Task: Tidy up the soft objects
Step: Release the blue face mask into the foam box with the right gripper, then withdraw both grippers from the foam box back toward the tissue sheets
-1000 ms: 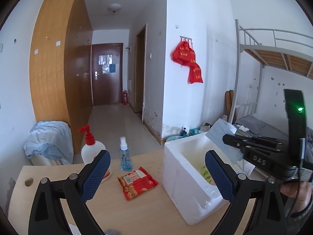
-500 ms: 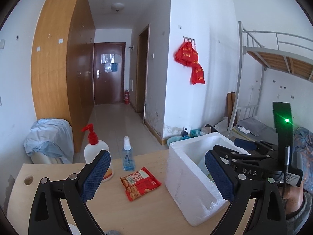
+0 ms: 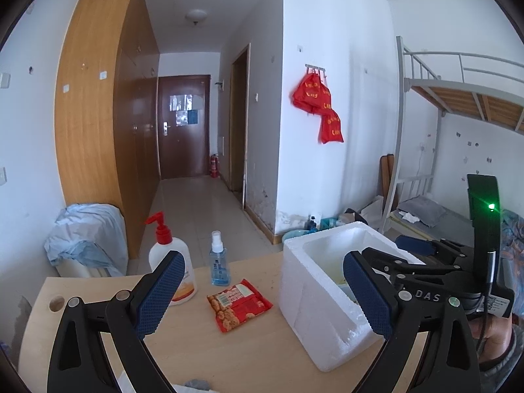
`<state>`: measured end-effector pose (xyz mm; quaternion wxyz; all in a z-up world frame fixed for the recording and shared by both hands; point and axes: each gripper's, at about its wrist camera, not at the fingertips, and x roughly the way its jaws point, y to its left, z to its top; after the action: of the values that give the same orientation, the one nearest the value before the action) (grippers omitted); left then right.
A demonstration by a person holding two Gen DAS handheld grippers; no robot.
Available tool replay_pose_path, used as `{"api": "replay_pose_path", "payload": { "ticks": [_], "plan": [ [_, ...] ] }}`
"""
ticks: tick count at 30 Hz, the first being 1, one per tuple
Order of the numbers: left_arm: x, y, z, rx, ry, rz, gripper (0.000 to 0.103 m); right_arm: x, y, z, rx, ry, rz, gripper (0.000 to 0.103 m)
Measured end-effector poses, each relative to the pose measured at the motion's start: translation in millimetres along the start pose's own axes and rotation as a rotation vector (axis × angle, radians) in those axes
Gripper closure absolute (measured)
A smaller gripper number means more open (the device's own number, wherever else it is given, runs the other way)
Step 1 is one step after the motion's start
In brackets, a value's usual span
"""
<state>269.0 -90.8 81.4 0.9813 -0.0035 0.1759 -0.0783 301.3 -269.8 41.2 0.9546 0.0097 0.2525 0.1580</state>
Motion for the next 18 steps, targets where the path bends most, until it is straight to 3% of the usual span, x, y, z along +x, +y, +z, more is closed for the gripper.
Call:
{"api": "replay_pose_path", "payload": {
  "ticks": [18],
  "plan": [
    [-93,23,-4,-0.024,-0.064,0.053,0.005,-90,50,-13,-0.037,-0.137,0.070,0.019]
  ]
}}
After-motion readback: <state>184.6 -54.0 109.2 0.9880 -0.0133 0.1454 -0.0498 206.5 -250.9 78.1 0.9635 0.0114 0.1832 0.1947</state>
